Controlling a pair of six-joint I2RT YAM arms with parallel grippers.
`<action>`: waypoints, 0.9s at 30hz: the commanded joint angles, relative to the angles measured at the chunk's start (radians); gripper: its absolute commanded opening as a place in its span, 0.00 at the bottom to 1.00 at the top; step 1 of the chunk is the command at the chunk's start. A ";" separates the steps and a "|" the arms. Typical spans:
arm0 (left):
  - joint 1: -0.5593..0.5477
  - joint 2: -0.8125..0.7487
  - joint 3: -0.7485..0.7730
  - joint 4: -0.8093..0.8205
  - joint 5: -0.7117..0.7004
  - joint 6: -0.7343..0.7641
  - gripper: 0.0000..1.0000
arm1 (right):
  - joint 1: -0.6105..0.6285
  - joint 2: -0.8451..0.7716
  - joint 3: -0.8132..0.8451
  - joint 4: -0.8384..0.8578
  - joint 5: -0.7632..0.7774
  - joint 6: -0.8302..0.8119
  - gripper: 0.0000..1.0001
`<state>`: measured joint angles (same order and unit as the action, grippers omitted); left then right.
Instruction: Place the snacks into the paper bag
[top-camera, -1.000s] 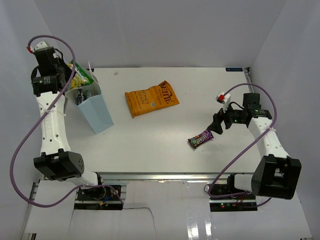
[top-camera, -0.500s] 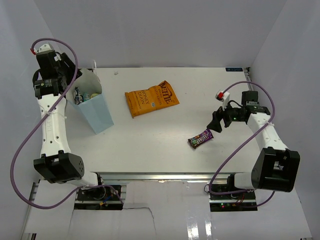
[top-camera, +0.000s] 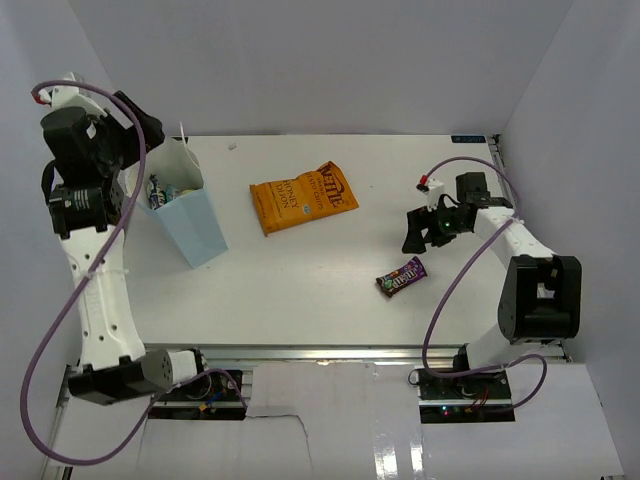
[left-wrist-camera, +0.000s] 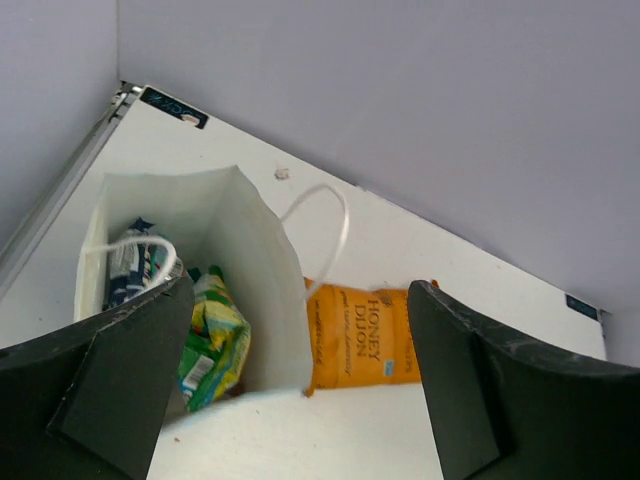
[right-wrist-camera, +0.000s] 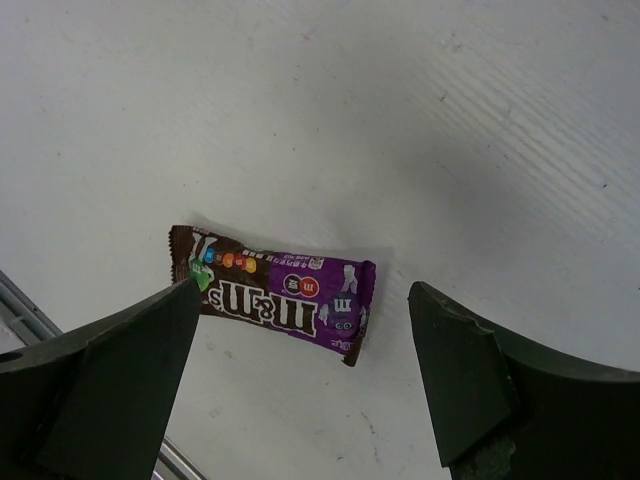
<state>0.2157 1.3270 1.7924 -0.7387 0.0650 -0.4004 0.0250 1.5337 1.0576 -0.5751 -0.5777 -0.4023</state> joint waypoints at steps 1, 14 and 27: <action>-0.001 -0.193 -0.103 0.077 0.123 -0.024 0.98 | 0.035 0.046 0.062 0.008 0.134 0.135 0.90; -0.100 -0.451 -0.615 0.151 0.754 -0.213 0.98 | 0.009 0.020 0.087 -0.516 -0.100 -1.232 0.91; -0.571 -0.453 -0.850 0.186 0.406 -0.402 0.98 | 0.110 0.216 0.193 -0.414 -0.013 -1.284 0.81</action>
<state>-0.2913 0.8703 0.9634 -0.5907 0.5812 -0.7399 0.1242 1.7275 1.2163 -0.9913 -0.5999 -1.6588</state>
